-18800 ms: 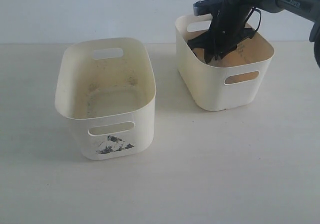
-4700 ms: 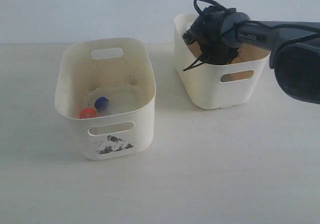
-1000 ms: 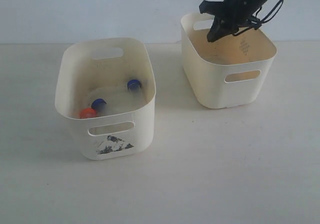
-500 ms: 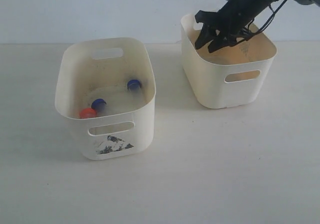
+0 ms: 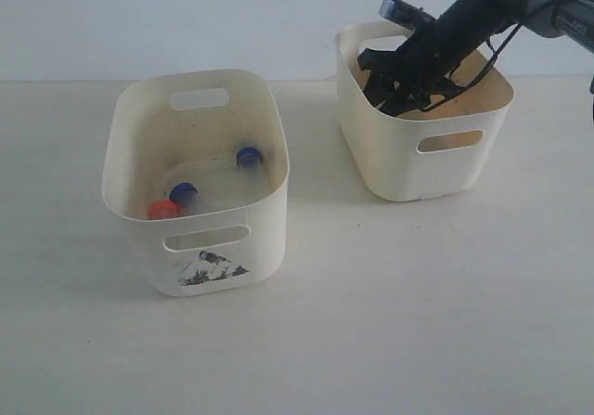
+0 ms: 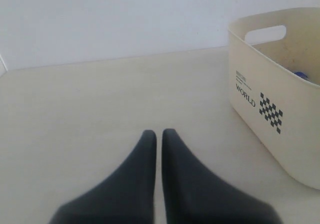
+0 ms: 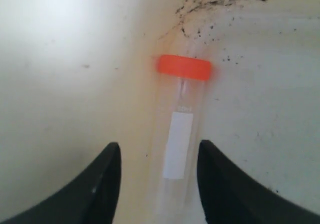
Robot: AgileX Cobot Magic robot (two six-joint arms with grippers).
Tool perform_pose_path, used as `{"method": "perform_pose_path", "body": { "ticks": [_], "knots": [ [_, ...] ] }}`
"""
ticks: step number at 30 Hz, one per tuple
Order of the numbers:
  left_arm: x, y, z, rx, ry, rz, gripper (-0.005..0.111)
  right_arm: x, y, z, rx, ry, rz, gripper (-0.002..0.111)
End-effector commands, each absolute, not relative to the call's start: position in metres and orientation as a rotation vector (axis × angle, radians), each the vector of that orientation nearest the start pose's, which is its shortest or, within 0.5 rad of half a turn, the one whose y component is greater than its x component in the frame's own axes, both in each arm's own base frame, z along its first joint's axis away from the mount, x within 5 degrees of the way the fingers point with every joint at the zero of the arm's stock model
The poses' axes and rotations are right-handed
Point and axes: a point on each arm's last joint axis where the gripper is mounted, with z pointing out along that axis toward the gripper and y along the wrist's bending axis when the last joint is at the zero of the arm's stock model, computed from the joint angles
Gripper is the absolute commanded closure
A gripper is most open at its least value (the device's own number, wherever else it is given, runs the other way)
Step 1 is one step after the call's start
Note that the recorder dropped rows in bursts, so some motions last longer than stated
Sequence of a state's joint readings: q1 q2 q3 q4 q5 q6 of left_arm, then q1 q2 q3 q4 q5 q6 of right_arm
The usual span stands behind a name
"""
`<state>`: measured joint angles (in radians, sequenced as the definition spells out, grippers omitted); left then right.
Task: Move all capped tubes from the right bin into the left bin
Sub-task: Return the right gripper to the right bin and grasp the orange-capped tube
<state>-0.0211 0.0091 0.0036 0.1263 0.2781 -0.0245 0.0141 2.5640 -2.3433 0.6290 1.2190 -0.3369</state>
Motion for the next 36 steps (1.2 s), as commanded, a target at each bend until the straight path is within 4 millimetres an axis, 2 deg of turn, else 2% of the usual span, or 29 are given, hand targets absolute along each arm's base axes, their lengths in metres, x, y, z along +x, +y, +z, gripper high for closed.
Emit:
{"method": "perform_pose_path", "body": {
  "ticks": [1,4,14,19,25,27,31,36],
  "knots": [
    [0.056,0.002,0.189,0.065,1.75,0.071,0.102,0.532,0.056,0.16,-0.267,2.692,0.797,0.051],
    [0.056,0.002,0.189,0.065,1.75,0.071,0.102,0.533,0.055,0.154,-0.262,2.702,0.8,0.04],
    [0.056,0.002,0.189,0.065,1.75,0.071,0.102,0.534,0.057,0.128,-0.205,2.76,0.826,0.041],
    [0.056,0.002,0.189,0.065,1.75,0.071,0.102,0.532,0.066,0.12,-0.237,2.781,0.811,0.041],
    [0.056,0.002,0.189,0.065,1.75,0.071,0.102,0.531,0.081,0.109,-0.299,2.84,0.613,0.041],
    [0.056,0.002,0.189,0.065,1.75,0.071,0.102,0.53,0.085,0.108,-0.316,2.85,0.571,0.045],
    [0.056,0.002,0.189,0.065,1.75,0.071,0.102,0.529,0.089,0.106,-0.34,2.866,0.512,0.059],
    [0.056,0.002,0.189,0.065,1.75,0.071,0.102,0.529,0.088,0.105,-0.33,2.883,0.459,0.064]
  ]
}}
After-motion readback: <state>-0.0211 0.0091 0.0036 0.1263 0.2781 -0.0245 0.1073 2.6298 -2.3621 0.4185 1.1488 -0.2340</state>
